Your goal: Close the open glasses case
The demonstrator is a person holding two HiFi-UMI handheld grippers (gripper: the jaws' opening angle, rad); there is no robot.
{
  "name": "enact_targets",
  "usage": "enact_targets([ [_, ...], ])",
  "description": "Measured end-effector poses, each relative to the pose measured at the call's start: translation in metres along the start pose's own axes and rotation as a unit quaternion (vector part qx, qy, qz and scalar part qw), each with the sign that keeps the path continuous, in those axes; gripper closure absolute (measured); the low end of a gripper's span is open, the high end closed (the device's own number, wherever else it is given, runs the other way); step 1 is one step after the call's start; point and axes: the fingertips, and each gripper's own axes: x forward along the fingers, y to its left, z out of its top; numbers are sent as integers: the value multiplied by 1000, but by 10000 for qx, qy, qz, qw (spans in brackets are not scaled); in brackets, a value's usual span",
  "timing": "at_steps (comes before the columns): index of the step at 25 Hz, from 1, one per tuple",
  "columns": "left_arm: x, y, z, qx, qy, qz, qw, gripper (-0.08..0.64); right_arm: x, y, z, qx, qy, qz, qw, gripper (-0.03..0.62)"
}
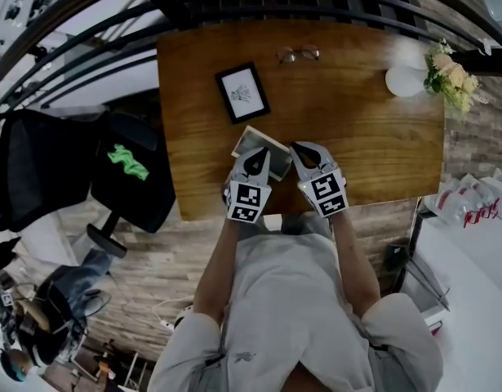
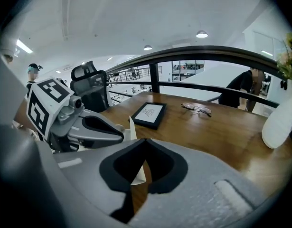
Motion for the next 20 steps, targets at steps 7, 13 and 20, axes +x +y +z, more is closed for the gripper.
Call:
enact_targets([
  [7, 11, -4, -1, 31, 79, -5, 10000, 540, 8, 0, -8, 56, 83, 77, 9999, 589],
  [13, 15, -9, 0, 7, 67, -56, 10000, 540, 13, 4, -11, 59, 96, 155, 9998, 589],
  [20, 11, -11, 0, -33, 4, -79, 10000, 540, 12, 12, -18, 42, 161, 191, 9997, 589],
])
